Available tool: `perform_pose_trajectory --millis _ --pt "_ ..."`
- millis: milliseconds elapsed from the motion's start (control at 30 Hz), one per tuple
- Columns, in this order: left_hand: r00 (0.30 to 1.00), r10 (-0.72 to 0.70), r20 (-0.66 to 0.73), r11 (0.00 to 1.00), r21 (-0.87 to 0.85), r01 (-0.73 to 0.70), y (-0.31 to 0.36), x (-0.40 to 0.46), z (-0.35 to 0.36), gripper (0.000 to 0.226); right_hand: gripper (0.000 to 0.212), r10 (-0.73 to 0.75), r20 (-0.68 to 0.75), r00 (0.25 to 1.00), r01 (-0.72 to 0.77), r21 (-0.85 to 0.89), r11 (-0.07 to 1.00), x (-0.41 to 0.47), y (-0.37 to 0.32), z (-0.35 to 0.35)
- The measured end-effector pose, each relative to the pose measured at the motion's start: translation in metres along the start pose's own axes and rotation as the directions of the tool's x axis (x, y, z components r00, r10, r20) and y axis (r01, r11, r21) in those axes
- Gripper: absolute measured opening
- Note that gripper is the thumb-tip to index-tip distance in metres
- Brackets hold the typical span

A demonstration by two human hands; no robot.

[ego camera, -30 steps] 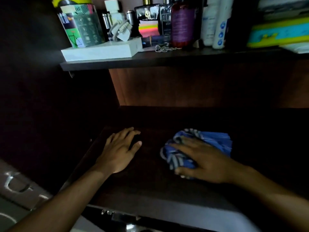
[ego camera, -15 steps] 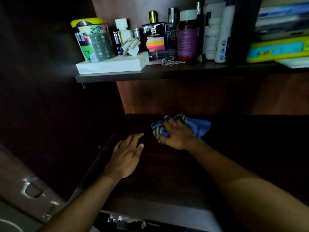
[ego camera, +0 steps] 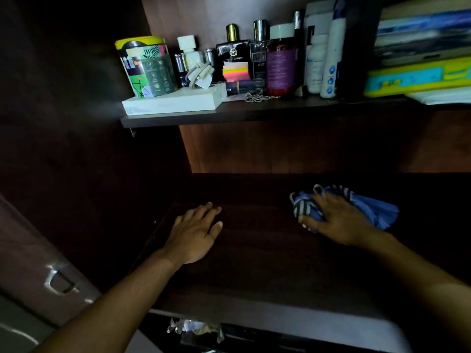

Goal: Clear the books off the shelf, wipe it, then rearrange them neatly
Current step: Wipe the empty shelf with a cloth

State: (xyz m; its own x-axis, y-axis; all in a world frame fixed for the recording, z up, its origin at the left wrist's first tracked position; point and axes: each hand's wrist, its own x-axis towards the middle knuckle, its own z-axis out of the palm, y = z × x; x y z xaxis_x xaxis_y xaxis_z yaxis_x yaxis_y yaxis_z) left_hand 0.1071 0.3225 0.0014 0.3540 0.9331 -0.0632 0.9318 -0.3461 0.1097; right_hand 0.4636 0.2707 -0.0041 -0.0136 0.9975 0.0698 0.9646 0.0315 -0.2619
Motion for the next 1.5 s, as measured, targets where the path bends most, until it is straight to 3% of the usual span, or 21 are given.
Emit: perform_pose_trajectory --millis 100,233,400,500,567,633,733,833,967,1267,1500 --pt "0.992 0.114 0.054 0.993 0.006 -0.114 -0.026 0.003 -0.011 0.057 0.09 0.072 0.034 0.997 -0.07 -0.039 0.997 0.048 -0.001 0.002" --pt "0.979 0.138 -0.148 0.984 -0.09 -0.152 -0.036 0.007 -0.005 0.048 0.092 0.056 0.057 0.997 -0.049 -0.104 0.993 0.115 -0.036 0.021" --pt "0.989 0.04 -0.142 0.984 -0.165 -0.064 -0.042 0.017 0.0 0.048 0.086 -0.158 0.087 0.984 0.165 -0.088 0.982 0.156 -0.143 0.049" --pt "0.979 0.013 -0.203 0.981 -0.189 -0.052 -0.039 0.016 -0.001 0.026 0.086 -0.329 0.169 0.929 0.336 -0.017 0.942 0.145 -0.193 0.057" --pt "0.969 0.001 -0.249 0.978 -0.204 -0.054 -0.038 0.015 -0.003 0.008 0.081 -0.408 0.164 0.898 0.409 0.033 0.912 0.124 -0.196 0.057" --pt "0.964 -0.008 -0.265 0.978 -0.204 -0.048 -0.039 0.013 -0.004 0.02 0.079 -0.456 0.175 0.872 0.448 0.085 0.89 0.097 -0.176 0.049" --pt "0.964 -0.066 -0.257 0.971 -0.238 0.003 -0.041 0.013 -0.004 0.025 0.087 -0.405 0.195 0.893 0.398 0.075 0.914 0.075 -0.123 0.032" --pt "0.972 -0.08 -0.221 0.976 -0.217 0.031 -0.04 0.019 -0.001 0.028 0.09 -0.197 0.185 0.963 0.197 0.019 0.98 0.095 -0.078 0.019" --pt "0.98 -0.11 -0.168 0.971 -0.228 0.07 -0.042 0.022 0.001 0.039 0.085 -0.104 0.182 0.978 0.113 -0.044 0.993 0.135 -0.083 0.024" --pt "0.968 -0.042 -0.248 0.979 -0.203 -0.01 -0.046 0.026 0.007 0.041 0.08 -0.316 0.118 0.941 0.321 -0.028 0.947 0.215 -0.224 0.074" --pt "0.962 -0.033 -0.271 0.973 -0.227 -0.031 -0.046 0.026 0.008 0.035 0.079 -0.374 0.08 0.924 0.373 0.027 0.928 0.224 -0.242 0.078"
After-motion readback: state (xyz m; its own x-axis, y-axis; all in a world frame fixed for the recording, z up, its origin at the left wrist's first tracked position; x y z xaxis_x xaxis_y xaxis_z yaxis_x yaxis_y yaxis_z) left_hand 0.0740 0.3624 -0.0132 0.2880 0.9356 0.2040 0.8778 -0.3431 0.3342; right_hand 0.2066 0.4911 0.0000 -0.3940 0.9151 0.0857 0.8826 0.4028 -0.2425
